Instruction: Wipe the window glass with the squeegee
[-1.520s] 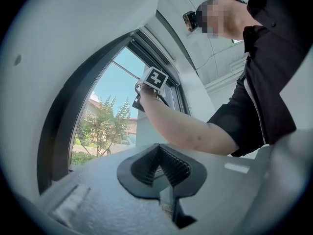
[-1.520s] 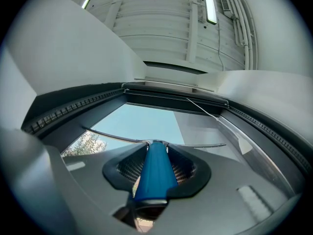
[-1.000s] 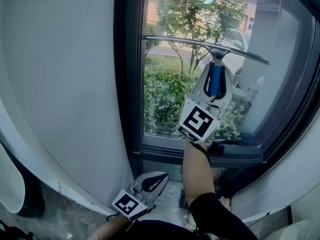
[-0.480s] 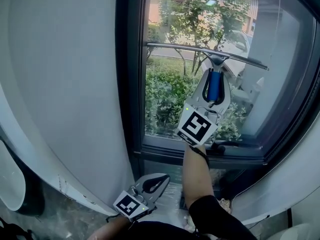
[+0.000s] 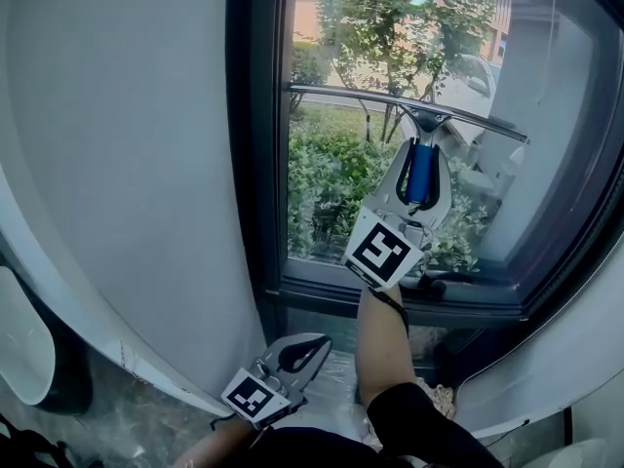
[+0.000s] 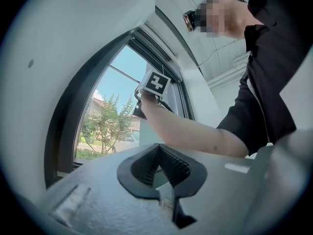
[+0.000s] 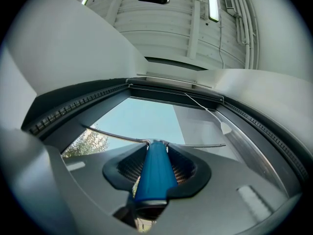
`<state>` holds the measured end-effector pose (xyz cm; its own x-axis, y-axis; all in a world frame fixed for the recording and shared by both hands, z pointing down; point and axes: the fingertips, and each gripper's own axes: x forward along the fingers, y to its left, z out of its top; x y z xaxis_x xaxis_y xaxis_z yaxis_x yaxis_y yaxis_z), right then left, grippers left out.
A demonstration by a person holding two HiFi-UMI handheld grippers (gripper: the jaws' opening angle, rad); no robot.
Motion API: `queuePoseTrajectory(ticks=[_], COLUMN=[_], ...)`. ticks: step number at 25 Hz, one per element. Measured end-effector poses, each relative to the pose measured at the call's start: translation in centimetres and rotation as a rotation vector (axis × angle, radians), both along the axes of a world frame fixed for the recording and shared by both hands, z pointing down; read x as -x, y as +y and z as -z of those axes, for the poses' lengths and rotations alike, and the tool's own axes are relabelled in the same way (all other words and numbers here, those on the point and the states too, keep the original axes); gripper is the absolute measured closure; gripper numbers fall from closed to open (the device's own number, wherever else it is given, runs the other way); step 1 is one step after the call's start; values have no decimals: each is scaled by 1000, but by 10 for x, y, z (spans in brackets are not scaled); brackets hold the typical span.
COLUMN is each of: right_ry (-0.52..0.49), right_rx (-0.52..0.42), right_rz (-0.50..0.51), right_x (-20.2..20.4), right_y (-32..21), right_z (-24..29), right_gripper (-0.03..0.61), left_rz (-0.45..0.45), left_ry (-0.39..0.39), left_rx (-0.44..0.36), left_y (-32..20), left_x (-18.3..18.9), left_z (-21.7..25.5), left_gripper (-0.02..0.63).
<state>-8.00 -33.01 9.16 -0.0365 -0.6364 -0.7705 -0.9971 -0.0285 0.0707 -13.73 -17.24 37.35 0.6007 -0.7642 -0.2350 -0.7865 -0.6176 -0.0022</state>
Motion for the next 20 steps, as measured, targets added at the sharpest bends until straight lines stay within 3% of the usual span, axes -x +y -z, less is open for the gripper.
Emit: queuePoseTrajectory(ticks=[20], right_ry=[3], right_rx=[19], right_rz=[3], right_x=[-1], right_y=[5], right_z=[-22], right_gripper=[443], left_rz=[15], left_ry=[17], left_rx=[16], left_y=[-6], left_x=[4], left_z=[-6], left_gripper=[615])
